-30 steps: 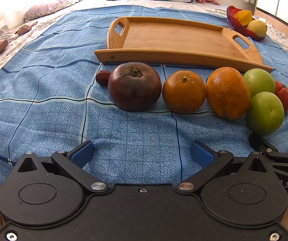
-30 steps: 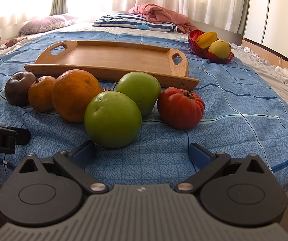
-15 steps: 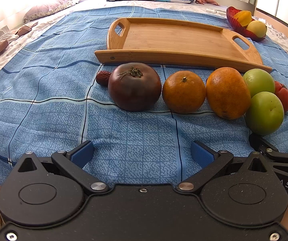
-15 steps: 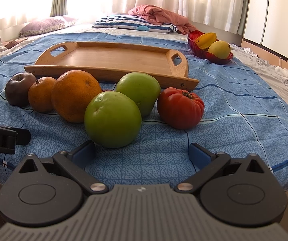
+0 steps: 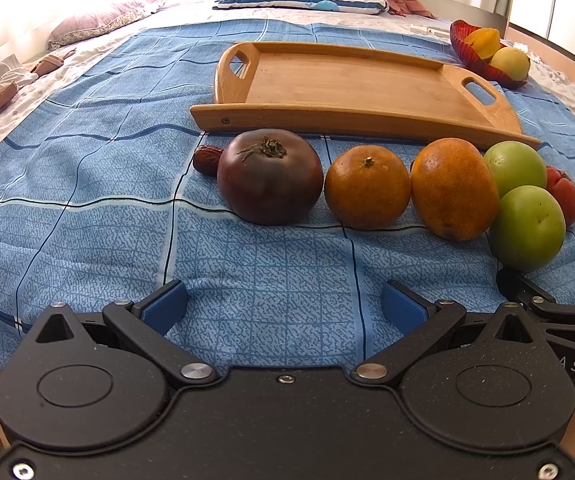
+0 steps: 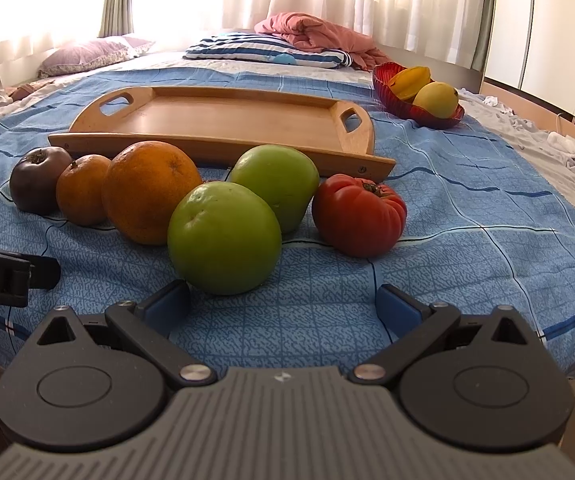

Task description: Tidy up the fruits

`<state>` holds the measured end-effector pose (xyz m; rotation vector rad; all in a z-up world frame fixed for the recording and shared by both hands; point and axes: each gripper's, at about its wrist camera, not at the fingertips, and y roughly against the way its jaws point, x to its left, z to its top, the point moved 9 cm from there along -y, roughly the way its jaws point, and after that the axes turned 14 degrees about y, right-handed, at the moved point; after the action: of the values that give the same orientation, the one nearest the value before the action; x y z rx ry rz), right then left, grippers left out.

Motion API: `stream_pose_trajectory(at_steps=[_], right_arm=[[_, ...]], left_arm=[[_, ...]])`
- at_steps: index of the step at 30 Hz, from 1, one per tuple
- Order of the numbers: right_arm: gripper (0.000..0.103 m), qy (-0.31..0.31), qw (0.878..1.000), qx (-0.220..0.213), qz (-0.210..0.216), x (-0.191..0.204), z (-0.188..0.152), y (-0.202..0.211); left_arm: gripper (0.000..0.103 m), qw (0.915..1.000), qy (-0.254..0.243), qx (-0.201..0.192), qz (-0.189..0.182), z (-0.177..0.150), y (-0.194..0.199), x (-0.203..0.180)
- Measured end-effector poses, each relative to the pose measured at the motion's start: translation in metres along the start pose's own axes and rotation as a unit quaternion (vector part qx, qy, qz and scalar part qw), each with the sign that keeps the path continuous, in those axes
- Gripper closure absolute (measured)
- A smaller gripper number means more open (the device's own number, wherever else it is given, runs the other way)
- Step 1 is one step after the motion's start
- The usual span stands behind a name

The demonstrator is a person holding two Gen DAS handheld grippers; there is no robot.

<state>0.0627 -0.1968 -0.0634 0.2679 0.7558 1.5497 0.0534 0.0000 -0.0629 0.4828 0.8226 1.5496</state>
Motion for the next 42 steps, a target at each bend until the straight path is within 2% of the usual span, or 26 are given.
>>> stream_pose_trajectory(at_steps=[7, 12, 16, 20, 26, 33, 36, 42], right_arm=[[0.000, 0.001, 1.000, -0.003, 0.000, 0.000, 0.000, 0.000], [0.000, -0.006, 1.000, -0.021, 0.004, -0.001, 0.002, 0.005], [0.003, 0.008, 0.999, -0.051, 0.014, 0.006, 0.008, 0.013], [0.006, 0.023, 0.996, -0.084, 0.024, 0.016, 0.016, 0.023], [0.022, 0.007, 0.994, -0.107, 0.016, 0.015, 0.025, 0.029], [0.042, -0.017, 0.993, -0.115, 0.032, 0.010, 0.029, 0.032], [0.043, -0.013, 0.993, -0.113, 0.028, 0.013, 0.030, 0.031], [0.040, -0.017, 0.993, -0.111, 0.027, 0.013, 0.029, 0.029]], left_arm=[[0.000, 0.9999, -0.002, -0.015, -0.004, 0.000, 0.002, 0.000], [0.000, 0.9996, 0.011, -0.017, -0.022, 0.005, 0.008, -0.001], [0.003, 0.9975, 0.012, -0.044, -0.054, 0.012, 0.021, -0.007], [0.006, 0.9948, -0.003, -0.086, -0.054, 0.023, 0.032, -0.013], [0.024, 0.9914, 0.007, -0.126, -0.032, 0.043, 0.038, 0.001], [0.046, 0.9912, 0.004, -0.132, -0.003, 0.054, 0.026, 0.014], [0.052, 0.9923, 0.006, -0.123, -0.010, 0.054, 0.020, 0.014], [0.051, 0.9920, 0.003, -0.125, -0.015, 0.054, 0.015, 0.011]])
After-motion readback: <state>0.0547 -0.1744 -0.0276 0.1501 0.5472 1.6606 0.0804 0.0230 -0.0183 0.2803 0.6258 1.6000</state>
